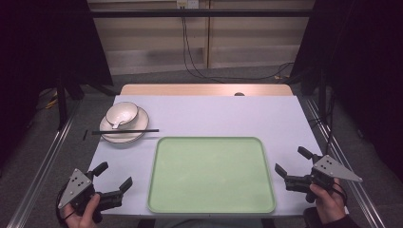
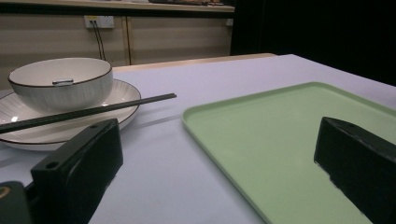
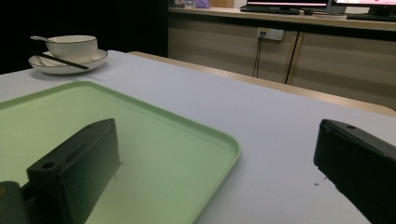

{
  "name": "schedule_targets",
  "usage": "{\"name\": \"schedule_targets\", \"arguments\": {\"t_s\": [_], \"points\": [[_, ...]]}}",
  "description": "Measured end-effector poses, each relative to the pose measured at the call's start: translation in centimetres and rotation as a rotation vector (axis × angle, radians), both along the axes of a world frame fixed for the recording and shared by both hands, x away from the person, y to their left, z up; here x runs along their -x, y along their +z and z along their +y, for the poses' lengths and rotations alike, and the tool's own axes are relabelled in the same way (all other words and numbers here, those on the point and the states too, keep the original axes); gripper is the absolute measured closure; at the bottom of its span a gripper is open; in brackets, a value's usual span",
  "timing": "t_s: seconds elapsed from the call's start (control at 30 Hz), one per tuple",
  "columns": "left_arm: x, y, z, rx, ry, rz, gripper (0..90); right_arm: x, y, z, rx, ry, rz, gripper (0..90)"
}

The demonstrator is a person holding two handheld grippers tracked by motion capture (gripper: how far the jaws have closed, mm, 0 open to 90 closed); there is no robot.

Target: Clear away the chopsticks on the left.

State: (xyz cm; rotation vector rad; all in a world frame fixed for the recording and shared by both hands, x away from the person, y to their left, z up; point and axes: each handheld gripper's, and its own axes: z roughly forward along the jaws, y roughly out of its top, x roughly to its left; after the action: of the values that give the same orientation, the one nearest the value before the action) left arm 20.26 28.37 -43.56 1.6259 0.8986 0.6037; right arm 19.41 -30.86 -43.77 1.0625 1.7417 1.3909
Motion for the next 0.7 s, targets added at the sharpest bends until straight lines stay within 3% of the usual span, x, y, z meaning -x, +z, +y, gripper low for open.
{"name": "schedule_targets", "arguments": {"t_s": [0.23, 0.27, 0.33, 0.5, 0.7], "points": [[-0.5, -0.2, 0.1, -0.022, -0.005, 0.02, 1.3, 0.1, -0.1, 0.1, 0.01, 0.013, 0.006, 0.1], [-0.5, -0.2, 0.2, -0.033, -0.011, 0.023, 1.5, 0.0, -0.2, 0.2, 0.007, 0.023, 0.028, 0.1], [-0.6, -0.2, 0.3, -0.052, -0.016, 0.028, 1.5, 0.0, -0.2, 0.2, 0.007, 0.019, 0.028, 0.2], [-0.7, 0.0, 1.1, -0.039, -0.032, 0.049, 2.5, 0.0, -0.2, 0.4, 0.008, 0.034, 0.028, 0.4], [-1.8, 0.5, 2.1, -0.082, -0.033, 0.067, 2.6, 0.0, -0.2, 0.5, 0.007, 0.033, 0.024, 0.6]]}}
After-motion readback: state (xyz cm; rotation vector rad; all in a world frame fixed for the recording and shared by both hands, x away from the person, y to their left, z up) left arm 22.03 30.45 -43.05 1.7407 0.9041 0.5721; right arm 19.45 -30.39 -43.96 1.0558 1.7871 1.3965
